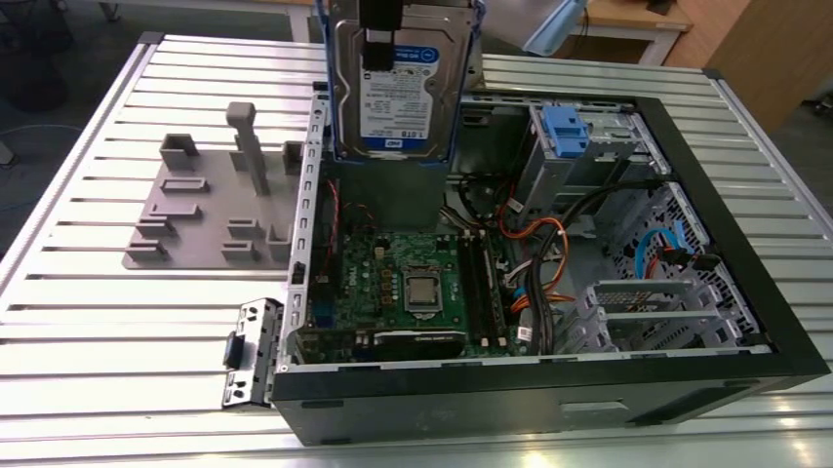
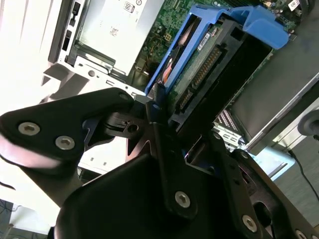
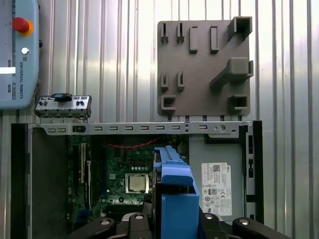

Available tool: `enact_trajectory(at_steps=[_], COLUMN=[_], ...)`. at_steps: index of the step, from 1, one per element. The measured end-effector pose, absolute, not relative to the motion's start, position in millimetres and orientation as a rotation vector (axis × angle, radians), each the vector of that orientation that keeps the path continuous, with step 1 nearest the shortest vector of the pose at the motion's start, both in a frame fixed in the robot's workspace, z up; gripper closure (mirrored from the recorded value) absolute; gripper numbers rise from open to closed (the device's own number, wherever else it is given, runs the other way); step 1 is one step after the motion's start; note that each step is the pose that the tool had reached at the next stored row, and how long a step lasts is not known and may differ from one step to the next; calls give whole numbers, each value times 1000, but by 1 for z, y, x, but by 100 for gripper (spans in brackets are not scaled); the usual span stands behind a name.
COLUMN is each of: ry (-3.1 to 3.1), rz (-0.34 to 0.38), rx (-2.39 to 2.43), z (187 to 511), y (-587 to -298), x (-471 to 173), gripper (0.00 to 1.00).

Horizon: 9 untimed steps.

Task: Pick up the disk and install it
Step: 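Pick up the disk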

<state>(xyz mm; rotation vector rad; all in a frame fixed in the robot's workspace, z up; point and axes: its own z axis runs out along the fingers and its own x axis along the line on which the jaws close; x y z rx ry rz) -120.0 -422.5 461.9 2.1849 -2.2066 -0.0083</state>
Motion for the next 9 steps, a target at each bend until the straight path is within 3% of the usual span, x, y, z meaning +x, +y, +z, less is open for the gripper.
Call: enact_trajectory(at_steps=[9], ry=[-2206], rz=[-7], rx=[2184], z=[462], y=[-430], x=[-119], gripper=[64])
